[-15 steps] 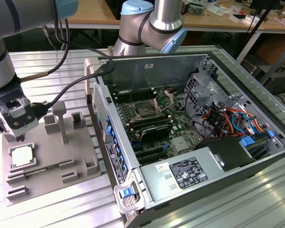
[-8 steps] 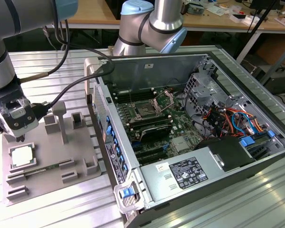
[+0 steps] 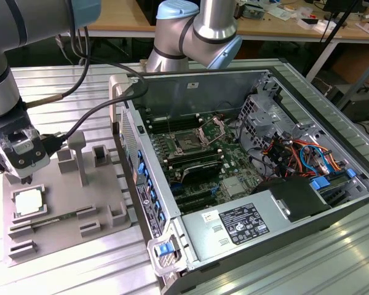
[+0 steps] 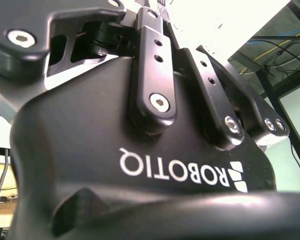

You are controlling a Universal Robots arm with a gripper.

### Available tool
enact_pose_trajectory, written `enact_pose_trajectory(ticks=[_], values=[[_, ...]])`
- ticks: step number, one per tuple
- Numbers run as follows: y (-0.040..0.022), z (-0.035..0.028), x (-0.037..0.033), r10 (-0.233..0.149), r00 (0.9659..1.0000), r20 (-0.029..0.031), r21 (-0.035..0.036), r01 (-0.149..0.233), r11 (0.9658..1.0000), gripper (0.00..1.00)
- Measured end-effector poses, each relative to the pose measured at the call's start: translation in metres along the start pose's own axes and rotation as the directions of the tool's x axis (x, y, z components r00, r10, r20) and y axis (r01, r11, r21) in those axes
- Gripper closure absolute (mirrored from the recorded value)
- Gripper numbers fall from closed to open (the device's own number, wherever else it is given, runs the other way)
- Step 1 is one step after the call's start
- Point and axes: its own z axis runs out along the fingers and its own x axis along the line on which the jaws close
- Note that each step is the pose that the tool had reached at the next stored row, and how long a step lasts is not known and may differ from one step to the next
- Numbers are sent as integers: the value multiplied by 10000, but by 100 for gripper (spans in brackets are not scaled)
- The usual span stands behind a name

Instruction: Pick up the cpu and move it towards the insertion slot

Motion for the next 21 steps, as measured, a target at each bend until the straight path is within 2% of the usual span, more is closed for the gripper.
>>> enact_pose_trajectory(ticks=[21], values=[[-13, 70, 1, 0, 10000, 0, 0, 0, 10000, 89]])
